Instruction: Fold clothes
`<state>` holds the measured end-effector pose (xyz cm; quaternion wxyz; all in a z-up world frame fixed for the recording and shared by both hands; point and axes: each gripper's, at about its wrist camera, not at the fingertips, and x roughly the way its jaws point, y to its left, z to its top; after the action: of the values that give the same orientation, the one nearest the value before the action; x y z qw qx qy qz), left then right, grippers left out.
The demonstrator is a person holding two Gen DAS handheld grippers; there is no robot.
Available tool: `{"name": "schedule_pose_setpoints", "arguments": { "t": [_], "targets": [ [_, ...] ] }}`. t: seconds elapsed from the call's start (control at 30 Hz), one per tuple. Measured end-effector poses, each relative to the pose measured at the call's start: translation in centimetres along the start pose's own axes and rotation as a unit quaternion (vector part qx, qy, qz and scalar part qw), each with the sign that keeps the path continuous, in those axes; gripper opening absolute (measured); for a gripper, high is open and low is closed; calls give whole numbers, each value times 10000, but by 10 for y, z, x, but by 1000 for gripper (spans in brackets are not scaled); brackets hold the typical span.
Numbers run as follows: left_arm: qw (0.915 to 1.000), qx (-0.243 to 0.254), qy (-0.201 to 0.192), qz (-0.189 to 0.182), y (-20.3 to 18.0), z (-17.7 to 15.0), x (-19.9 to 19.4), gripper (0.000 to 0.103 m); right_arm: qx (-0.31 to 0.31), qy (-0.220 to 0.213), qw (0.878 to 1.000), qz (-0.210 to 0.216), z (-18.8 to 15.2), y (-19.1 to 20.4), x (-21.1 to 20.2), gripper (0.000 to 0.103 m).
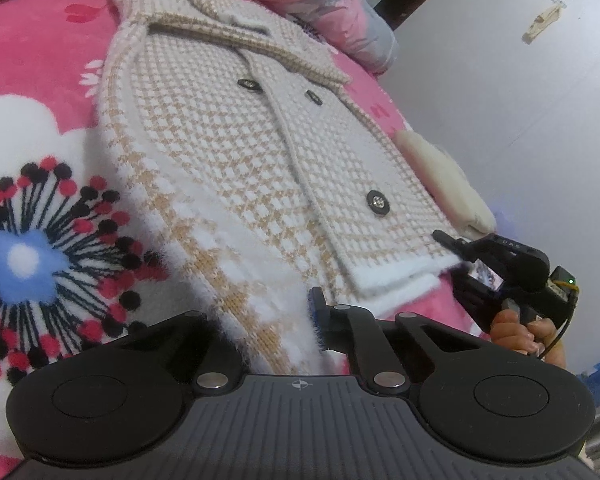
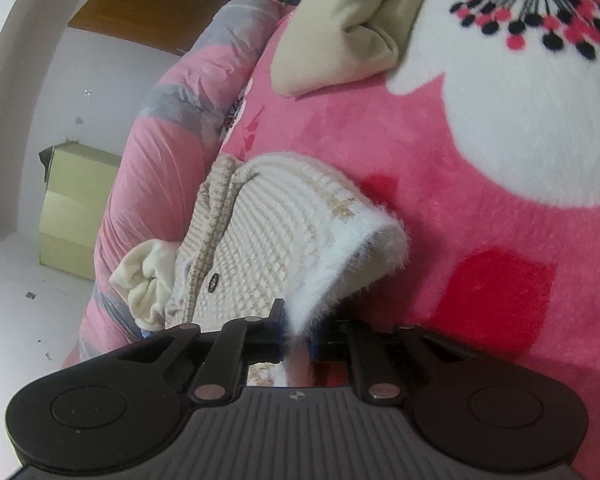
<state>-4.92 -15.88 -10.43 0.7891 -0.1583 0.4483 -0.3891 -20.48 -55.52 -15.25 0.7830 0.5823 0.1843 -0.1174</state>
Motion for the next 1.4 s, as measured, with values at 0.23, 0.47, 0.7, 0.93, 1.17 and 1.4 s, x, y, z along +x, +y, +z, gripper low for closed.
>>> {"name": "schedule_pose_setpoints", "arguments": {
  "t": [0.23,0.47,0.7,0.93,1.17,1.4],
  "targets": [
    [9996,-59,-157,-226,2,2,-7,5,-126,-118,9999,14,0,13,-5,10],
    [9987,-67,-298,-413,5,6,-14,5,-370,-214,9991,34,0,33,-9,10],
    [9973,-111,-439,-586,7,11,-20,4,-559,-283,9980,63,-1,50,-10,10],
    [9955,-309,-487,-746,14,18,-22,4,-682,-324,9970,162,0,64,-9,10],
    [9930,-298,-747,-864,18,29,-32,4,-980,-380,9940,293,-1,87,-7,10],
    [9894,-272,-1039,-976,22,47,-45,4,-1399,-458,9879,478,3,124,-3,9]
  ]
}}
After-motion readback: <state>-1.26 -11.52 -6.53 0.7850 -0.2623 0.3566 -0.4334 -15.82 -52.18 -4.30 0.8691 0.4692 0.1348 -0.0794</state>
